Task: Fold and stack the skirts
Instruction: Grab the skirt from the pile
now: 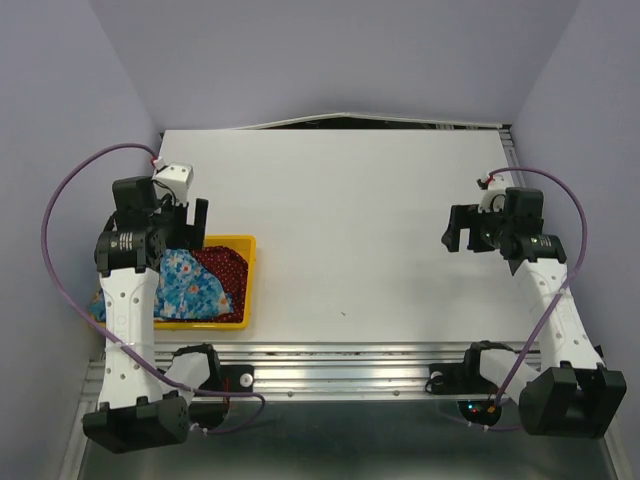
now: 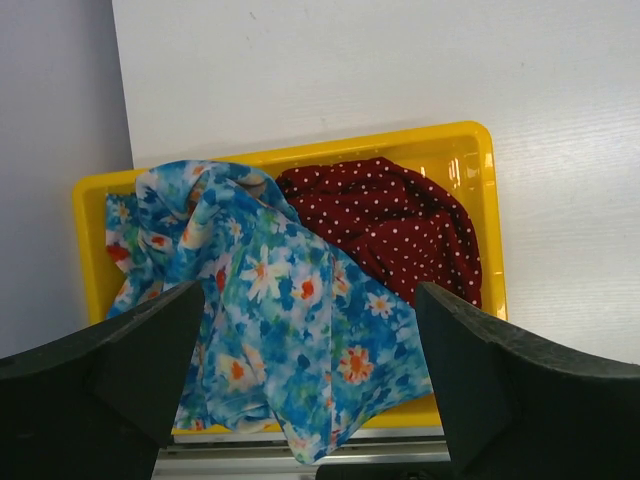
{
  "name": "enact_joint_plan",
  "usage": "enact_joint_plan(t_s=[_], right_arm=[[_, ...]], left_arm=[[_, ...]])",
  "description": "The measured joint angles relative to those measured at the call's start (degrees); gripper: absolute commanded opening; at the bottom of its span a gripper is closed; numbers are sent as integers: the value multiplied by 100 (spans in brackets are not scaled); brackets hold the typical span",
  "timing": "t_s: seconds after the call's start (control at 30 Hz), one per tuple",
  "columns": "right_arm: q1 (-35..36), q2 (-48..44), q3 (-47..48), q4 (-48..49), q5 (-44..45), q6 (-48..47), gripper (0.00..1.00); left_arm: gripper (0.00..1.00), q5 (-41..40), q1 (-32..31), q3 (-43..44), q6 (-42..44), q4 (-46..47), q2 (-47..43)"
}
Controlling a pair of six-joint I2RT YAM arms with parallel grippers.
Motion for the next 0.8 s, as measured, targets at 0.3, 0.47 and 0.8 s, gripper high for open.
enact_joint_plan(t_s=[0.3, 0.47, 0.8], right_arm=[[0, 4, -2, -2, -151, -2, 100], [0, 4, -2, -7, -216, -2, 100], [0, 210, 0, -17, -363, -2, 100]], left_arm=[[98, -28, 1488, 42, 699, -444, 872], [98, -22, 1727, 42, 1021, -439, 1473], [98, -90, 1919, 26, 1421, 109, 2312]])
